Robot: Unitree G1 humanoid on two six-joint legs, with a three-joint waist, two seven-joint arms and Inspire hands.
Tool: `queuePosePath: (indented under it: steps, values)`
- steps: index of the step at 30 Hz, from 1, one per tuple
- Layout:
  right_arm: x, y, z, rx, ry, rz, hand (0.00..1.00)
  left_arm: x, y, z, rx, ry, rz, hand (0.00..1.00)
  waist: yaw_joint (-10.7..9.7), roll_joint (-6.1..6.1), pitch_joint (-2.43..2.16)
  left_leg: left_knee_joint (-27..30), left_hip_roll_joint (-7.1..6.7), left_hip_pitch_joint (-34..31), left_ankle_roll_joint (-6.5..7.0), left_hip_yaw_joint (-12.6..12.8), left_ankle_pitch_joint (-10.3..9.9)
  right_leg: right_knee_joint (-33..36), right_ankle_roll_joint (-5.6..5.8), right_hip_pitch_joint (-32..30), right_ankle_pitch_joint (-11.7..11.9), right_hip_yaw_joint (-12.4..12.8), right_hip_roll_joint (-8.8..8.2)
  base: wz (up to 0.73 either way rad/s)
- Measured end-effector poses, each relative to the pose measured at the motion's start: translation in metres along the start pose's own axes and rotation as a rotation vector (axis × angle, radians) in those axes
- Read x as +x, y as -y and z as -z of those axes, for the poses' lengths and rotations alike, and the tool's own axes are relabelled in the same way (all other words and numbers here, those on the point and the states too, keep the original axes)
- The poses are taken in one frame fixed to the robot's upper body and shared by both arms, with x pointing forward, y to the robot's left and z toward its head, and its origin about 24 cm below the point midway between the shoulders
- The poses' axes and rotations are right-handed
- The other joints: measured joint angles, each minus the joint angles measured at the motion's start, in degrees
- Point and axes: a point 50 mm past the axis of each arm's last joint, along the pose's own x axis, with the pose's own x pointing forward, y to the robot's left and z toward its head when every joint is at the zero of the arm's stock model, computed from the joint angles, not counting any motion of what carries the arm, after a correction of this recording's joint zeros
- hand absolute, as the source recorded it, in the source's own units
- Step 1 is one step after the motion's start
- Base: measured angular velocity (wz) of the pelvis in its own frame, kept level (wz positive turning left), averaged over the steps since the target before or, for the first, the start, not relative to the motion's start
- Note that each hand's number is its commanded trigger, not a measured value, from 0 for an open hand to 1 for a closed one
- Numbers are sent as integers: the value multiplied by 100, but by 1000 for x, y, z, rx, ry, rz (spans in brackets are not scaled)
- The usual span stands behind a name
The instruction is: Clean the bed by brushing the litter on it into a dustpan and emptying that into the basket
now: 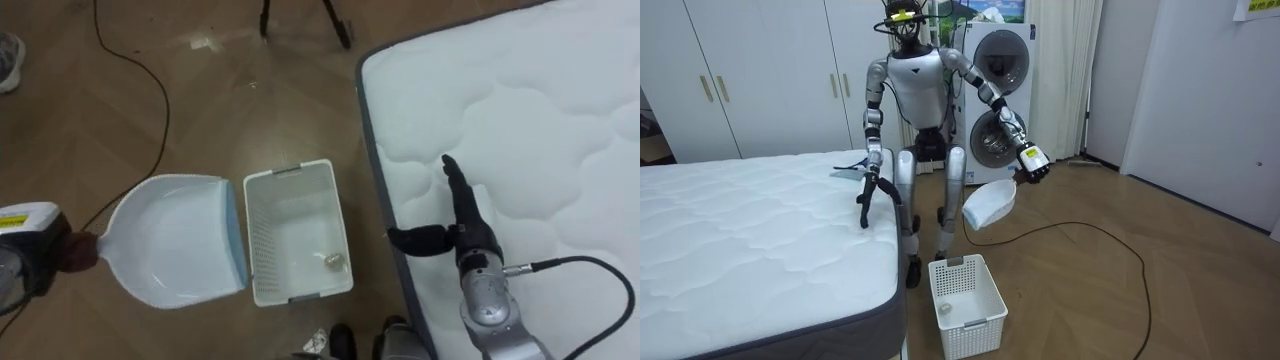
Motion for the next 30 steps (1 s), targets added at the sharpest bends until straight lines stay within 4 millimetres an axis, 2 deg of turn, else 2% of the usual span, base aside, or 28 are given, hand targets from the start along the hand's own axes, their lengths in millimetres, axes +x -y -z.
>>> queuePosePath:
  steps: [3,6,8,9,11,13,14,15,17,18,22,25,28,30]
  values:
    - [-2,-2,6,11,-17,-11,0,-2,-1,-20,-19,85,-28,100,52,-65,-14,-194,49,406,-11,-15,-34,-288,16,446,36,-51,60,-8]
    - [-10,-1,18,7,-40,-10,0,-9,0,-33,-28,159,-61,100,109,-163,-87,-342,108,746,-4,-13,-44,-545,32,800,89,-43,152,-11]
    - [-17,-2,26,8,-65,-15,0,-14,5,-39,-65,182,-72,100,160,-178,-116,-355,178,911,26,34,-64,-696,34,1027,155,-18,242,-21]
    - [-21,-3,30,16,-78,-17,0,-17,8,-42,-93,192,-77,100,244,-200,-136,-440,227,1027,25,127,-67,-828,38,1119,206,82,312,-38]
    - [-25,-3,31,29,-78,-24,0,-20,13,-43,-122,196,-79,100,281,-186,-151,-507,286,1154,20,196,-77,-1004,41,1270,283,148,390,-37]
    - [-28,-4,32,27,-77,-42,0,-24,23,-42,-158,182,-68,100,424,-225,-177,-744,335,1540,26,446,-89,-1099,57,1492,316,449,495,-60]
    - [-29,-3,32,27,-79,-42,0,-25,25,-42,-171,179,-65,100,453,-215,-185,-787,352,1643,29,510,-108,-1154,57,1557,326,506,520,-65]
    - [-30,-2,34,30,-84,-39,0,-27,27,-42,-189,178,-64,100,457,-199,-217,-848,379,1803,17,584,-150,-1183,66,1665,336,603,568,-46]
    - [-32,1,31,46,-68,-36,0,-28,27,-41,-219,174,-77,100,465,-190,-229,-909,397,1986,20,694,-179,-1166,69,1767,332,717,597,-39]
    - [-33,3,28,56,-53,-34,0,-30,26,-40,-244,169,-88,100,432,-178,-250,-977,404,2052,21,771,-181,-1164,70,1795,333,741,603,-34]
    - [-33,4,26,70,-44,-27,0,-36,24,-53,-349,209,-122,100,325,-190,-245,-1150,424,2318,29,1015,-179,-1222,86,1910,348,953,663,-36]
    - [-40,4,28,41,-40,-33,0,-43,27,-66,-408,254,-152,100,231,-231,-238,-1292,470,2503,42,1284,-198,-1253,84,1968,381,1073,727,-51]
    - [-45,9,28,16,-31,-35,0,-46,33,-68,-437,263,-150,100,289,-296,-223,-1328,547,2595,26,1829,-282,-1146,34,1827,431,1009,767,-98]
    - [-45,14,28,9,-30,-24,0,-47,35,-67,-442,257,-146,100,400,-309,-223,-1349,662,2638,10,2432,-373,-1140,-55,1716,600,706,773,-132]
